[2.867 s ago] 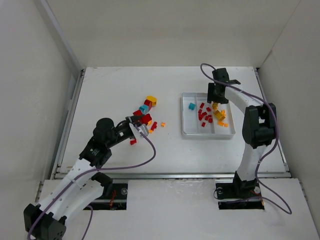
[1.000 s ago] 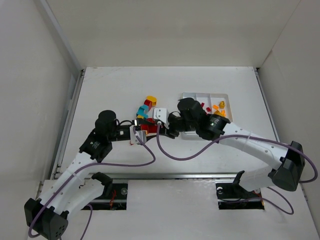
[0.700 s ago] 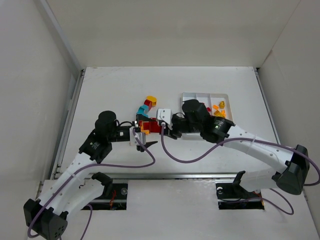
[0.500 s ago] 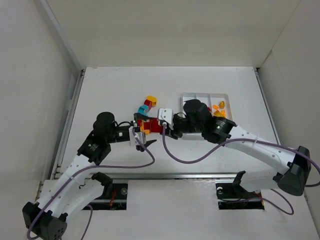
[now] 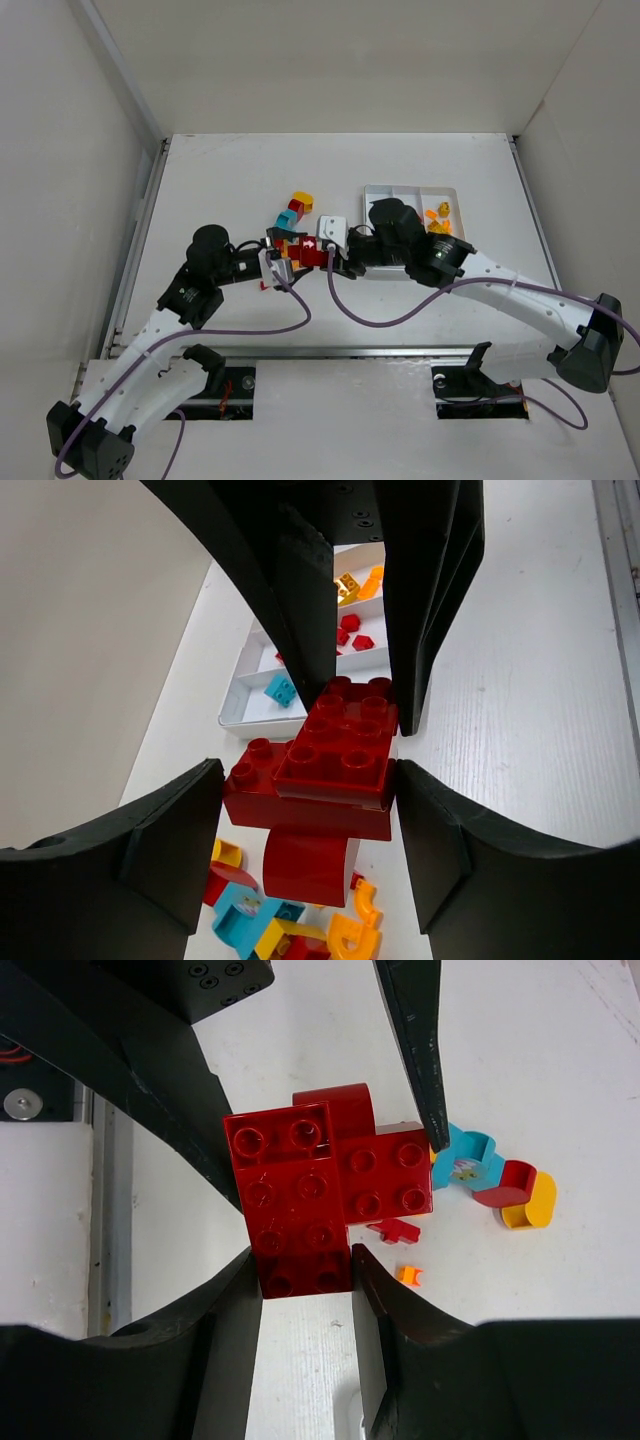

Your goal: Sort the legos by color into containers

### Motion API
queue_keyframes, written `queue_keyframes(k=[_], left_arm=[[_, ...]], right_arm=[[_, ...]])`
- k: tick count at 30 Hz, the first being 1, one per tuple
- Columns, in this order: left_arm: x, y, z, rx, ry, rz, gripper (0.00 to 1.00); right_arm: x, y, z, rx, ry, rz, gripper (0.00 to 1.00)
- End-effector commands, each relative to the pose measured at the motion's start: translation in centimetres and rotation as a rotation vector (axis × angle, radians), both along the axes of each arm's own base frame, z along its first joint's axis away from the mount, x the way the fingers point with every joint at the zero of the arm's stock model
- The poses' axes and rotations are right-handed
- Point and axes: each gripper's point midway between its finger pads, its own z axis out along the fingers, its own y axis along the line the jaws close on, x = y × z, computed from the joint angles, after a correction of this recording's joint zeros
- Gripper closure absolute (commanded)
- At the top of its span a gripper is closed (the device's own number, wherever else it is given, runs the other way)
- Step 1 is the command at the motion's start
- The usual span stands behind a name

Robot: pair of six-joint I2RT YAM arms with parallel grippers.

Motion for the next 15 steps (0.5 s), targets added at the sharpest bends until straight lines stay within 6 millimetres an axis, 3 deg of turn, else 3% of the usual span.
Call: queue_keyframes(k=[1,5,6,10,15], left_arm=[[-0.4,-0.4,0.8,-0.019,-0.052,-0.038,0.57],[-0.4,-0.1,0.7,0.022,-0.068,-0.035,0.12],[-0.7,0.2,-0.5,0.056,-0.039,-0.040,0.00],[0.0,0.7,-1.4,0.108,-0.042,-0.004,0.00],[0.8,0.2,-1.0,0.087,-0.045,0.002,0.00]], right_arm=[[-1.0,0.9,3.4,0.104,-0.031,0.048,1.00],[-0.8,0.5,2.8,0.078,-0.024,0.023,1.00],[-0.8,0.5,2.8,0.078,-0.024,0.023,1.00],[-0.9,0.2,2.4,0.059,-0.020,0.026,1.00],[-1.3,0.7,1.8,0.032,0.006,0.046,1.00]])
